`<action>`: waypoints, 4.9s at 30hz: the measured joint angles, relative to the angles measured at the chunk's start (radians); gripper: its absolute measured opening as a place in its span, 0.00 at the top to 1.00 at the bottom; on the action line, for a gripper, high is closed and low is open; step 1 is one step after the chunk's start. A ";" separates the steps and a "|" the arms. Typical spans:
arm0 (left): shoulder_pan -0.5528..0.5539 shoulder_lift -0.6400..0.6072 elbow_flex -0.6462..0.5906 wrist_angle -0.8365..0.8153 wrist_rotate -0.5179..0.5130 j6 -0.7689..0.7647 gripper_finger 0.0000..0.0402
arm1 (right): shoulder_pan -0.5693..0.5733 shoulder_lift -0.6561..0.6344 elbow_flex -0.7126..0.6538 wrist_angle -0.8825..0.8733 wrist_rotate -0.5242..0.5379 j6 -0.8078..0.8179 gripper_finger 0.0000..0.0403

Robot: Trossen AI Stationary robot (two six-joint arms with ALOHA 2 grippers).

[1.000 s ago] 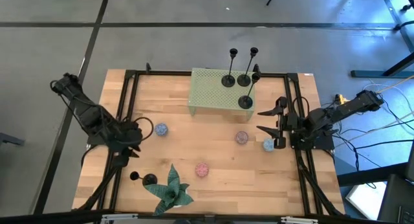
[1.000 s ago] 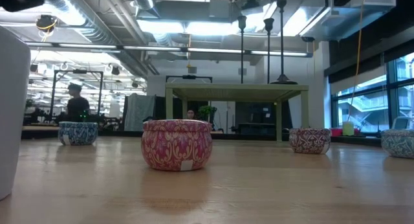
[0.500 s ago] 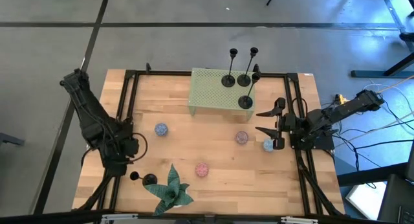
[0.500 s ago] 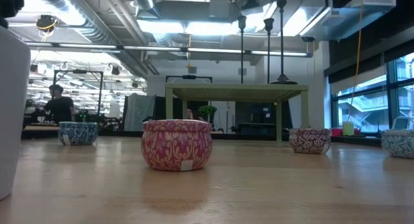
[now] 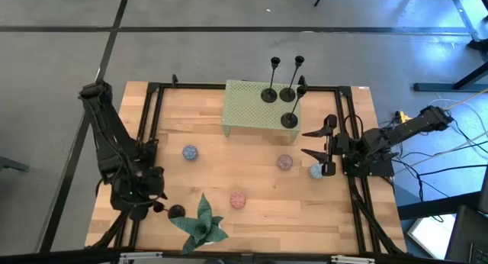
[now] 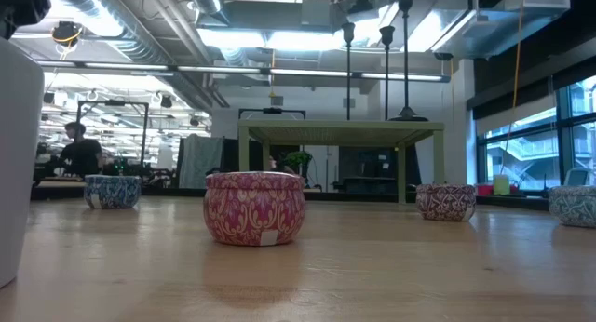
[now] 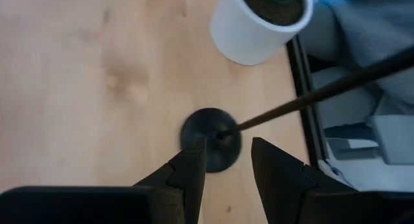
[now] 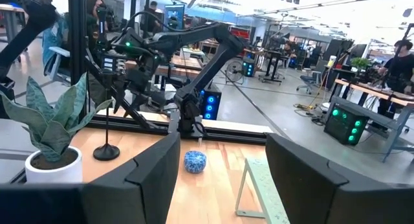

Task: Pick & Place candle stick holders
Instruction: Put the black candle holder on the shelf

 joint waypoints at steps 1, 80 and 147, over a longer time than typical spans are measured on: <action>-0.004 0.008 -0.007 0.029 0.000 0.011 0.70 | 0.000 0.000 0.000 0.000 0.000 0.000 0.42; 1.312 0.326 0.336 0.968 0.425 1.148 0.95 | 0.000 -0.001 0.000 0.094 0.004 -0.050 0.42; 1.541 0.629 0.336 1.171 0.618 1.131 0.78 | 0.000 -0.001 0.000 0.092 0.003 -0.053 0.42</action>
